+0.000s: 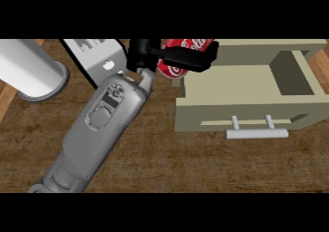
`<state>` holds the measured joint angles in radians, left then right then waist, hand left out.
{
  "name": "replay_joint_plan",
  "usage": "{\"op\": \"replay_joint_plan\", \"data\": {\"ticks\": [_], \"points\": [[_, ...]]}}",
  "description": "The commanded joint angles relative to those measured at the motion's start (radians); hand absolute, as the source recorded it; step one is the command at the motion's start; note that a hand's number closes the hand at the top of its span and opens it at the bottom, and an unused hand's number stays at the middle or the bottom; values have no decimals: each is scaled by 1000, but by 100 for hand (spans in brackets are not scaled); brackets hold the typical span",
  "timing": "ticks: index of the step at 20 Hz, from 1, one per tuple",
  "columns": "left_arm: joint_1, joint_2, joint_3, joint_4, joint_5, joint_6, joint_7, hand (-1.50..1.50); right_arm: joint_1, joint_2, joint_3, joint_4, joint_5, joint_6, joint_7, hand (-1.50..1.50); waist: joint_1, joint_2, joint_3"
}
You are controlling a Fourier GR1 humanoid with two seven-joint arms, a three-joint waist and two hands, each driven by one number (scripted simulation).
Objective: Pick up the can, place it into the drawer and close the drawer
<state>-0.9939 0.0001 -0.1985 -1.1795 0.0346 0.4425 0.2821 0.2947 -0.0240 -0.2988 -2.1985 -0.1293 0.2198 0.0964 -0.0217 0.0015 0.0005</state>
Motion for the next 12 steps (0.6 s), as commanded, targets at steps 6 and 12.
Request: {"op": "replay_joint_plan", "data": {"ticks": [6, 12], "points": [[-220, 0, -66, 199, 105, 106, 16, 150, -41, 7, 16, 13, 33, -12, 17, -150, -2, 1, 0], [-354, 0, -58, 419, 167, 98, -69, 150, -33, -10, -9, 54, -5, 28, -17, -150, -18, 6, 1]]}}
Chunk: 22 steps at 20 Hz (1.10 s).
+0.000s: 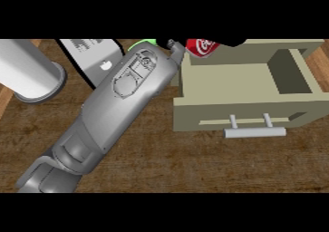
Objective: Pick up the can, place it into the drawer and close the drawer
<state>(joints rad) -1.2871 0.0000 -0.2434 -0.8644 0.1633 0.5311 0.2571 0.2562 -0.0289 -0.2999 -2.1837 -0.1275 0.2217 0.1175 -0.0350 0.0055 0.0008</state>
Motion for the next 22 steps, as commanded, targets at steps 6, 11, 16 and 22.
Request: {"op": "replay_joint_plan", "data": {"ticks": [6, 11, 16, 22], "points": [[-168, 0, -55, 251, 123, 42, -76, 150, -17, -6, -3, 17, -12, 11, 6, -150, -20, 5, 1], [-192, 0, -83, 353, 180, 9, -157, 150, -86, 7, 44, 19, 46, -33, 33, -150, -29, 11, 1], [-187, 0, -188, 352, 251, 56, -143, 150, -42, -6, 17, -3, -5, 2, 35, -150, -42, 7, 1], [-197, 0, -228, 430, 273, 102, -227, 150, -120, -15, 30, 67, 47, -26, 26, -150, -51, 16, 2]]}}
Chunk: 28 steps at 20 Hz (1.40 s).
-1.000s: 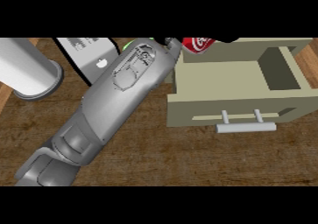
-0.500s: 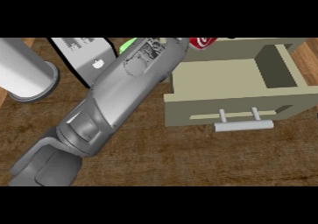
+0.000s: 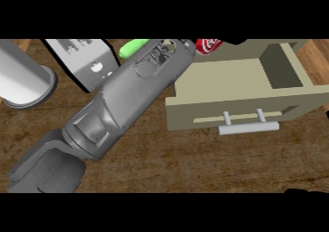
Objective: Pick up the can, place it into the drawer and close the drawer
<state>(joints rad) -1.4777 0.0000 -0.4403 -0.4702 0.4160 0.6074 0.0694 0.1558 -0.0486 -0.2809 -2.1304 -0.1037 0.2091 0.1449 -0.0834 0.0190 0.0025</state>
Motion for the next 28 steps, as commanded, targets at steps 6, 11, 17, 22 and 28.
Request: {"op": "replay_joint_plan", "data": {"ticks": [6, 11, 17, 22, 28], "points": [[17, 0, -122, 65, 48, 63, -46, 150, -64, 0, 35, -18, 10, -22, 55, -150, -37, 9, 1], [43, 0, -169, 63, 64, 85, -90, 150, -36, 12, 37, 4, 35, -14, -9, -150, -37, 9, 1], [18, 0, -178, 103, 101, 116, -76, -150, -83, 8, 45, 40, 40, -22, -2, -150, -52, 18, 1], [11, 0, -162, 142, 122, 122, -111, -150, -62, -20, 21, 11, 7, 5, 13, -150, -50, 16, 1], [57, 0, -178, 131, 155, 163, -150, -150, -45, -14, 32, -15, 18, 12, -17, -150, -52, 15, 0]]}}
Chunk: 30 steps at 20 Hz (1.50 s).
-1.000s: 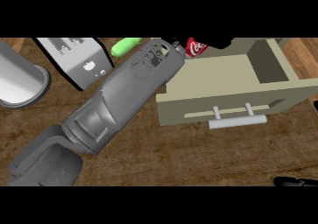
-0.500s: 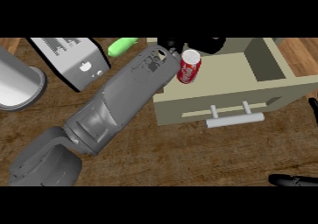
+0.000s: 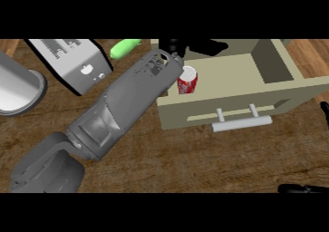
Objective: Pick up the can, place it into the drawer and close the drawer
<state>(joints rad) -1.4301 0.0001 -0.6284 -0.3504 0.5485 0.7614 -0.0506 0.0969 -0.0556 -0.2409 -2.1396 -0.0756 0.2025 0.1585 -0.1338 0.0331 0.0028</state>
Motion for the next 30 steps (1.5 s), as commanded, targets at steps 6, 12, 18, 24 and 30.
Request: {"op": "replay_joint_plan", "data": {"ticks": [6, 12, 18, 24, 30], "points": [[7, 0, 15, -27, 74, 38, -25, -150, -22, -50, 39, -54, 192, -11, -87, -150, 11, -2, -1], [-28, 0, 24, -52, 124, 16, -15, -150, -35, -134, 39, -74, 286, 20, -118, -150, 35, -9, -1], [-30, 0, 50, -49, 155, 42, -86, -150, -6, -129, 150, -86, 521, -26, -175, -150, 58, -12, -2], [8, 0, 16, -105, 175, 107, -100, -150, -75, -180, 253, 24, 784, -78, -195, -150, 82, -17, -2], [-7, 0, 29, -100, 148, 66, -39, -150, -138, -190, 336, 184, 986, -133, -163, -150, 131, -29, -3]]}}
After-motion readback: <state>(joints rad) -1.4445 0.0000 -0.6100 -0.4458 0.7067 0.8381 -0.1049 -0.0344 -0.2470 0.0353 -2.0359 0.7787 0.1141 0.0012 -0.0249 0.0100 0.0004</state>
